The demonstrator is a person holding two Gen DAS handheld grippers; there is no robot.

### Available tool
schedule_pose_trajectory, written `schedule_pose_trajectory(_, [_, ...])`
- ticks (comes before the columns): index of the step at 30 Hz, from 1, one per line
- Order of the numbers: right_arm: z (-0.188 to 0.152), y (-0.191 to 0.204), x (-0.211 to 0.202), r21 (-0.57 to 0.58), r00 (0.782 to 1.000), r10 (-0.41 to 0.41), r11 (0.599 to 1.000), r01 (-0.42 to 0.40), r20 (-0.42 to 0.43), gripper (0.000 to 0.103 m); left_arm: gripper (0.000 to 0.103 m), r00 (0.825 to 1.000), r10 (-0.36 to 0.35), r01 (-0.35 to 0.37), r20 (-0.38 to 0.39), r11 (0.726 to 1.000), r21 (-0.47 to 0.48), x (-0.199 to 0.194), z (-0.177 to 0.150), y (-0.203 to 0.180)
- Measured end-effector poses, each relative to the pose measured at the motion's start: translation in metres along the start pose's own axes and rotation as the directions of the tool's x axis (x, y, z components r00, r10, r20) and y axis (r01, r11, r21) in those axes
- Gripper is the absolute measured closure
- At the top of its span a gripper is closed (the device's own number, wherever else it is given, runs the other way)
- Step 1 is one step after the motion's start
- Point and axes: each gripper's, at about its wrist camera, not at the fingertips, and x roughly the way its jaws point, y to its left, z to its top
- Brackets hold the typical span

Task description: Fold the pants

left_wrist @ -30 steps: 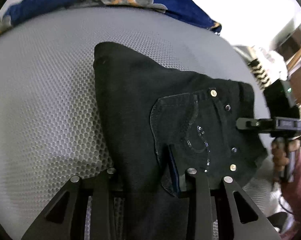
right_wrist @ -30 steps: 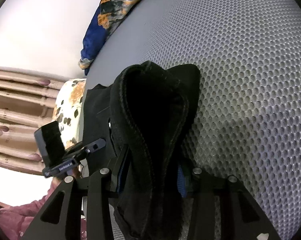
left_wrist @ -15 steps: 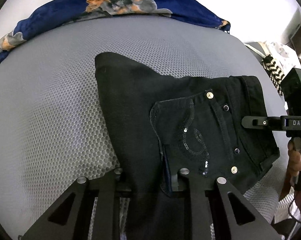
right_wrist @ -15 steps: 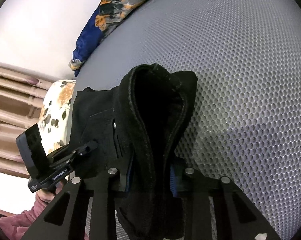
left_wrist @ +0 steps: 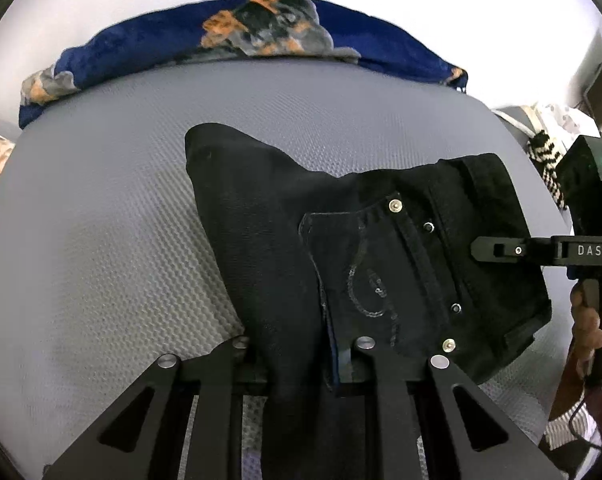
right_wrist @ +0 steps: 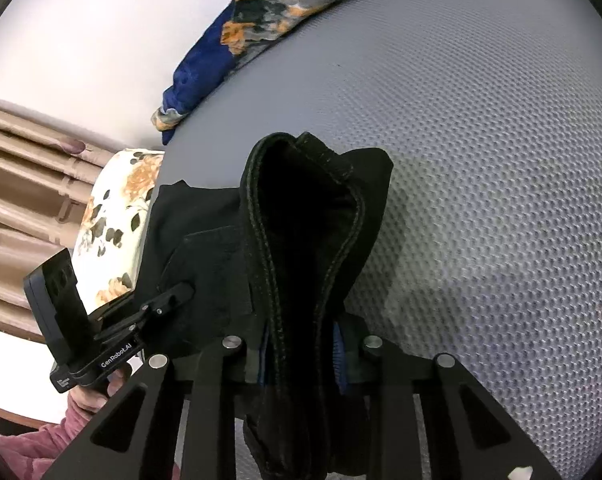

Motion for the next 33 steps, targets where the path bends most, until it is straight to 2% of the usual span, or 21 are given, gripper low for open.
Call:
schedule_pose_trajectory(11, [0.033,0.029,0.017,-0.033,0.999,0.039,0.999,-0.038,0.028,0.080,0.085,0.997,0.025,-0.022,0.073,0.999,-0.044,-0.008,0.027,0.032])
schedule_pose_trajectory(16, [0.051,0.027,0.017,-0.048,0.998,0.045,0.998,-0.043,0.035,0.080,0.085,0.994,0.041,-0.037,0.097,0.999,-0.037,-0.002,0.046,0.044])
schedule_pose_trajectory(33, [0.117,0.025,0.040,-0.044,0.999,0.020,0.999,-0.018,0.045,0.081,0.085,0.993,0.053,-0.047,0.104,0.997,-0.058,0.036,0.105,0.080])
